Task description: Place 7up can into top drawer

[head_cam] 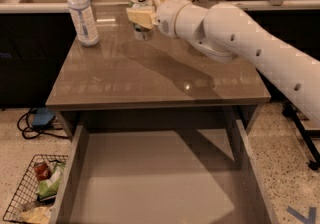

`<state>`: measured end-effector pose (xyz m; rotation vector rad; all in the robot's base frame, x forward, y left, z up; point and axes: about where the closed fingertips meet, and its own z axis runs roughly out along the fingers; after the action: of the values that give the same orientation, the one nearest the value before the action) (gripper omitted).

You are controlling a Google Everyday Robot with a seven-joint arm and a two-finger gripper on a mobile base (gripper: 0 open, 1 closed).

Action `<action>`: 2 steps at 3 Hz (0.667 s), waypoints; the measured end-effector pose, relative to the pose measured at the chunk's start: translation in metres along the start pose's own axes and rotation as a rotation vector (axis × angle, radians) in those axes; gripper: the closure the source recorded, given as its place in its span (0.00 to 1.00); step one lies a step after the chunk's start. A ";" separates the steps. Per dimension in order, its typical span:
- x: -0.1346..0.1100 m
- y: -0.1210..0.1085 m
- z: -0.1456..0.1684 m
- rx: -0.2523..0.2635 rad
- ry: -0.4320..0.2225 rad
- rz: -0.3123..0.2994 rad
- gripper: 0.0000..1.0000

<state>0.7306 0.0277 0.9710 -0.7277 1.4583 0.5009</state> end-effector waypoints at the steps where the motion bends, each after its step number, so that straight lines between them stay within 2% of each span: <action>1: -0.010 0.017 -0.035 0.008 0.044 -0.008 1.00; 2: -0.016 0.049 -0.072 0.000 0.096 -0.026 1.00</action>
Offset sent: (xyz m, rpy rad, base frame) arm -0.1562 -0.0281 0.0106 -0.1541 0.0853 -0.0192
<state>0.6442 0.0130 0.9830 -0.7787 1.5360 0.4512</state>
